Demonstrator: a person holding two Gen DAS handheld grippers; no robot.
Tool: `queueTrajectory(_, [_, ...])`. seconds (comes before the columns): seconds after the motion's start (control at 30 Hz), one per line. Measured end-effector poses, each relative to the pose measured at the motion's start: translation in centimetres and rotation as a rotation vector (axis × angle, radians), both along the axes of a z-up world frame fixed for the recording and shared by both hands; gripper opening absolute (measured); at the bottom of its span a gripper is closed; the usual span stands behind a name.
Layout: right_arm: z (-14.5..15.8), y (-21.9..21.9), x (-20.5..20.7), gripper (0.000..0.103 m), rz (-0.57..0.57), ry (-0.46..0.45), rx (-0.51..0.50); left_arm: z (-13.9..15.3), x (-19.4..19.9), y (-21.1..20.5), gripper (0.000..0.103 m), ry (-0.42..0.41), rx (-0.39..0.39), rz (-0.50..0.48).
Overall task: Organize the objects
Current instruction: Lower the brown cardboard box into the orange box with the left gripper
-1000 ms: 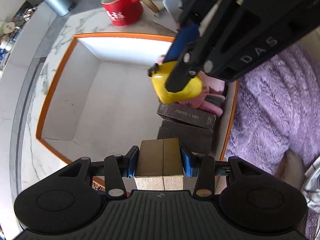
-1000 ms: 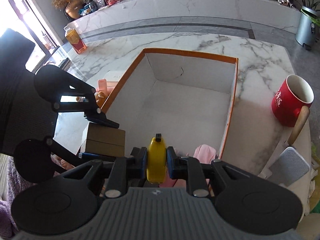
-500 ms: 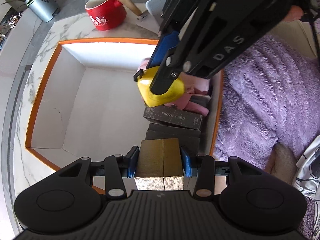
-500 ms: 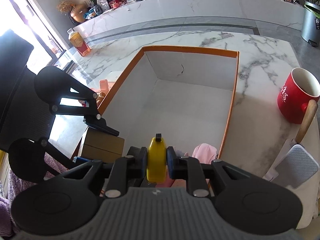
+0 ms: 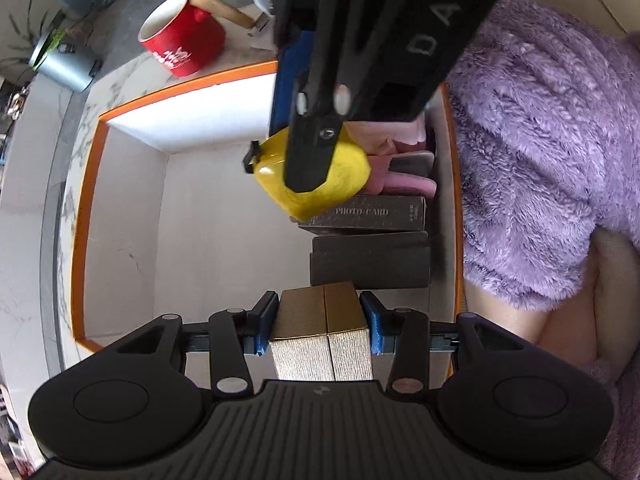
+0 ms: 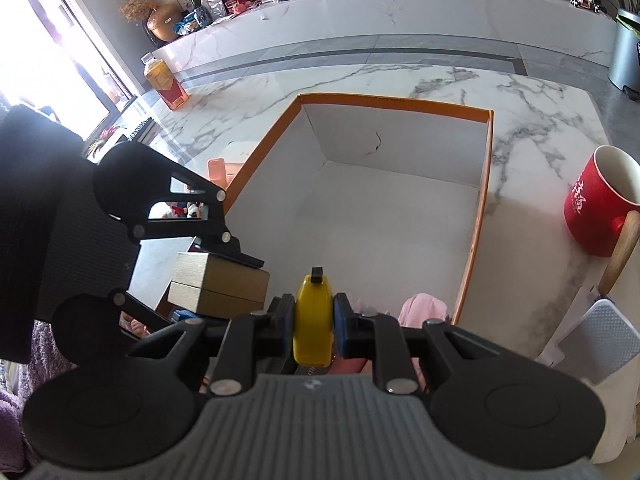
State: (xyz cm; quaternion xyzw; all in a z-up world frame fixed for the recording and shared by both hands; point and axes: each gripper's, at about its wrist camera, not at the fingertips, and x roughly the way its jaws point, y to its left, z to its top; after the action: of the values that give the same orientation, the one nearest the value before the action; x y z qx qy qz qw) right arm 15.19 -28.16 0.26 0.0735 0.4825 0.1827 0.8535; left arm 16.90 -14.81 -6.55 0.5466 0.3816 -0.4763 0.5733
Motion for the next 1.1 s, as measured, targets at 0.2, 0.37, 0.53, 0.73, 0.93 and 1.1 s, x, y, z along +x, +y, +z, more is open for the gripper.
queueTrajectory(0.2, [-0.1, 0.1, 0.2, 0.022, 0.0, 0.006, -0.007, -1.0, 0.6, -0.3, 0.051, 0.076, 0.028, -0.033])
queueTrajectory(0.37, [-0.2, 0.2, 0.3, 0.022, 0.002, 0.009, -0.005, -1.6, 1.6, -0.2, 0.051, 0.066, 0.051, -0.006])
queueTrajectory(0.53, [-0.5, 0.3, 0.5, 0.022, 0.0, 0.02, -0.001, -2.6, 2.6, 0.0, 0.051, 0.019, 0.053, 0.012])
queueTrajectory(0.73, [-0.4, 0.4, 0.4, 0.022, 0.0, 0.022, -0.004, -4.2, 2.5, -1.8, 0.051, -0.01, 0.129, -0.001])
queueTrajectory(0.93, [-0.7, 0.5, 0.3, 0.022, 0.004, 0.035, -0.011, -3.9, 4.7, -2.4, 0.061, 0.086, 0.134, 0.09])
queueTrajectory(1.1, [-1.3, 0.5, 0.4, 0.022, 0.005, 0.047, -0.01, -1.8, 7.2, -1.6, 0.061, 0.236, 0.06, 0.203])
